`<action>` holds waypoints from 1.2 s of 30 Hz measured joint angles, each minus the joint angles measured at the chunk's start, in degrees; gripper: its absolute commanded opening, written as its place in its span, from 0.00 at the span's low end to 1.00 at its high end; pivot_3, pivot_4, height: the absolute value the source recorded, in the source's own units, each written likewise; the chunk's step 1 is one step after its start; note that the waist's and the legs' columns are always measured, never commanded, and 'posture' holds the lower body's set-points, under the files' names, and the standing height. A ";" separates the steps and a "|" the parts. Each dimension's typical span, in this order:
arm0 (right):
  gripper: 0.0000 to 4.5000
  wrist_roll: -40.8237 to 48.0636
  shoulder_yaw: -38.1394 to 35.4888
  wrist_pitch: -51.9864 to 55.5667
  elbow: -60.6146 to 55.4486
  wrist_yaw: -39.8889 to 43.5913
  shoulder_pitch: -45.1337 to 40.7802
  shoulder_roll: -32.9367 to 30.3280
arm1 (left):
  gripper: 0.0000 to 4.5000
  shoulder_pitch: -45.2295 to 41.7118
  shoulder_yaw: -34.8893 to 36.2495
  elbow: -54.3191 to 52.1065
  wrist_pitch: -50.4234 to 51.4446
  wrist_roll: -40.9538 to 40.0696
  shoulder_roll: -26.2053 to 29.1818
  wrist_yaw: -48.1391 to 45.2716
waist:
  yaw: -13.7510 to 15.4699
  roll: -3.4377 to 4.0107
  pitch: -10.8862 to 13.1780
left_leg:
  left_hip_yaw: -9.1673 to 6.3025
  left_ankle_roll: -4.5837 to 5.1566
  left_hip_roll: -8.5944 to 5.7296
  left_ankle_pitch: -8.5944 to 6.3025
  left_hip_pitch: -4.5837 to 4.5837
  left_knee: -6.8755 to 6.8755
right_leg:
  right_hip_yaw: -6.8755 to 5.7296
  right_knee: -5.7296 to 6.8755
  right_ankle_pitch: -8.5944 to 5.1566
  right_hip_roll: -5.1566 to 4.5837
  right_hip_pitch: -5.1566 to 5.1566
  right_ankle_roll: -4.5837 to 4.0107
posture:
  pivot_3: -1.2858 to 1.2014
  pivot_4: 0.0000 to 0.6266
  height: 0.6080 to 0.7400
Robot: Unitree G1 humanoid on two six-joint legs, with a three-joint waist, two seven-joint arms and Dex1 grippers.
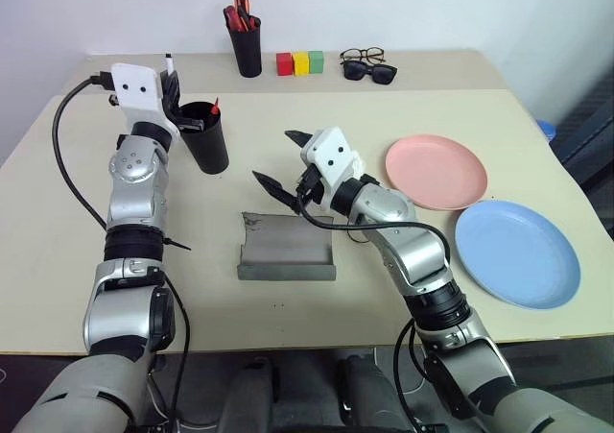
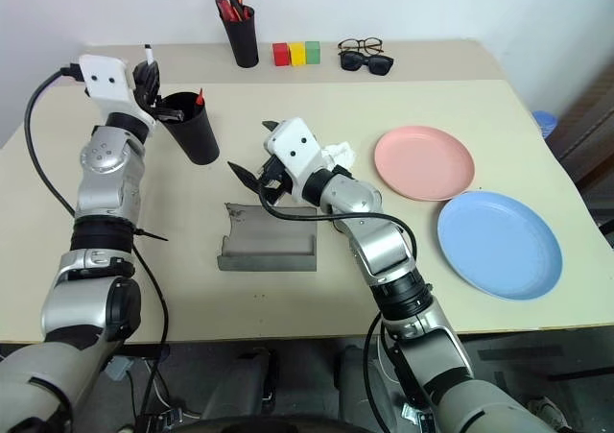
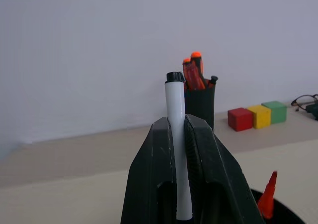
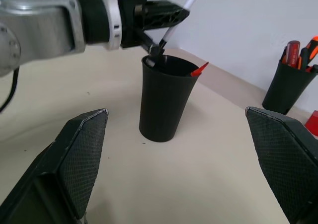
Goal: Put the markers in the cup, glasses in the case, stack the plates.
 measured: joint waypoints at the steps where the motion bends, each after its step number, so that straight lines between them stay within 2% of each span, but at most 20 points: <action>1: 1.00 0.00 0.00 0.00 -0.24 -0.04 0.25 0.04 | 0.09 -0.08 0.00 1.18 -0.73 -0.13 -0.05 -0.24 | -0.02 0.00 0.00 | 0.00 0.00 0.00 0.00 0.00 0.00 | 0.00 0.00 0.00 0.00 0.00 0.00 | 0.52 0.24 1.00; 5: 1.00 0.01 -0.01 0.12 -1.55 -0.22 1.00 0.03 | 0.47 -0.13 0.00 4.00 -2.04 -0.73 -0.10 -1.36 | -0.11 0.00 0.00 | -0.01 0.00 0.00 0.00 0.00 0.00 | 0.00 0.01 0.00 0.02 0.00 0.00 | 0.52 0.24 1.00; 8: 1.00 0.01 -0.07 0.24 -1.88 -0.33 1.00 0.01 | 0.81 -0.13 0.22 4.04 -2.25 -1.37 -0.39 -1.64 | -0.10 0.00 0.00 | -0.01 0.00 0.01 0.00 0.00 0.00 | 0.00 0.01 0.00 0.02 0.00 0.00 | 0.52 0.24 1.00; 12: 1.00 0.03 -0.23 0.38 -2.46 -0.33 1.00 -0.53 | 0.81 -0.12 4.04 0.85 0.28 -7.67 -1.85 -3.07 | -0.10 -0.01 0.00 | -0.02 0.00 0.01 0.00 0.00 0.00 | 0.00 0.01 0.00 0.02 0.00 0.00 | 0.52 0.24 1.00; 14: 1.00 0.09 -0.55 0.61 -3.29 -0.04 1.01 -1.44 | 0.81 0.67 5.64 -4.02 3.97 -12.04 -1.70 -5.59 | -0.20 -0.01 0.00 | -0.02 0.00 0.02 0.00 0.00 -0.01 | 0.00 0.01 0.00 0.03 0.00 0.00 | 0.52 0.24 1.00; 16: 1.00 0.28 -1.21 1.09 -4.61 0.82 1.07 -3.34 | 0.94 4.37 5.03 -13.88 11.33 -17.82 0.36 -12.42 | -0.36 -0.01 0.00 | -0.01 0.00 0.02 0.00 0.00 -0.03 | 0.02 0.01 0.00 0.01 0.00 0.00 | 0.52 0.24 1.00; 17: 1.00 0.69 -1.92 1.33 -5.32 1.46 1.31 -4.85 | 0.99 7.95 3.45 -20.70 16.91 -21.19 3.49 -17.52 | -0.79 0.00 0.00 | -0.01 0.00 0.03 0.00 0.00 -0.07 | 0.04 0.00 0.00 0.00 0.02 0.00 | 0.52 0.24 1.00; 20: 1.00 1.32 -5.74 2.03 -5.97 2.72 2.53 -9.74 | 0.99 18.17 -2.55 -36.63 30.88 -27.08 14.93 -31.13 | -1.53 0.02 -0.01 | -0.02 0.00 0.04 0.00 0.05 -0.15 | 0.06 -0.05 -0.01 0.00 0.04 -0.01 | 0.52 0.24 1.00; 25: 1.00 2.44 -8.26 2.79 -7.24 5.63 4.43 -14.91 | 0.99 26.44 -15.02 -49.90 38.60 -24.86 26.82 -45.61 | -1.45 0.08 0.02 | -0.02 -0.02 0.08 0.01 0.22 -0.22 | 0.05 -0.03 -0.03 0.11 0.21 -0.05 | 0.52 0.24 1.00; 29: 1.00 2.58 -9.55 2.86 -7.39 7.08 5.97 -17.74 | 0.99 27.90 -21.27 -52.89 41.12 -23.13 29.01 -52.11 | -1.38 0.07 0.03 | 0.02 -0.01 0.07 0.01 0.23 -0.19 | 0.02 -0.09 -0.03 0.11 0.29 -0.05 | 0.52 0.24 1.00; 32: 1.00 2.59 -9.51 2.86 -7.59 7.33 6.18 -17.91 | 0.99 27.59 -25.97 -53.19 39.39 -18.18 30.34 -55.22 | -1.45 0.08 0.03 | 0.03 -0.01 0.07 0.01 0.24 -0.21 | 0.02 -0.09 -0.03 0.13 0.28 -0.05 | 0.52 0.24 1.00; 35: 1.00 3.04 -9.42 3.56 -9.10 7.95 7.41 -18.15 | 0.80 27.20 -30.12 -50.98 36.77 -12.58 30.46 -57.26 | -1.39 0.08 0.03 | 0.05 0.00 0.08 0.00 0.21 -0.21 | 0.01 -0.11 -0.04 0.13 0.28 -0.05 | 0.52 0.24 1.00; 36: 1.00 3.55 -9.31 4.09 -10.09 8.76 8.13 -18.65 | 0.69 26.88 -30.63 -50.19 36.58 -11.67 30.00 -57.49 | -1.37 0.08 0.03 | 0.05 0.00 0.08 0.00 0.20 -0.20 | 0.01 -0.12 -0.03 0.13 0.28 -0.05 | 0.52 0.24 1.00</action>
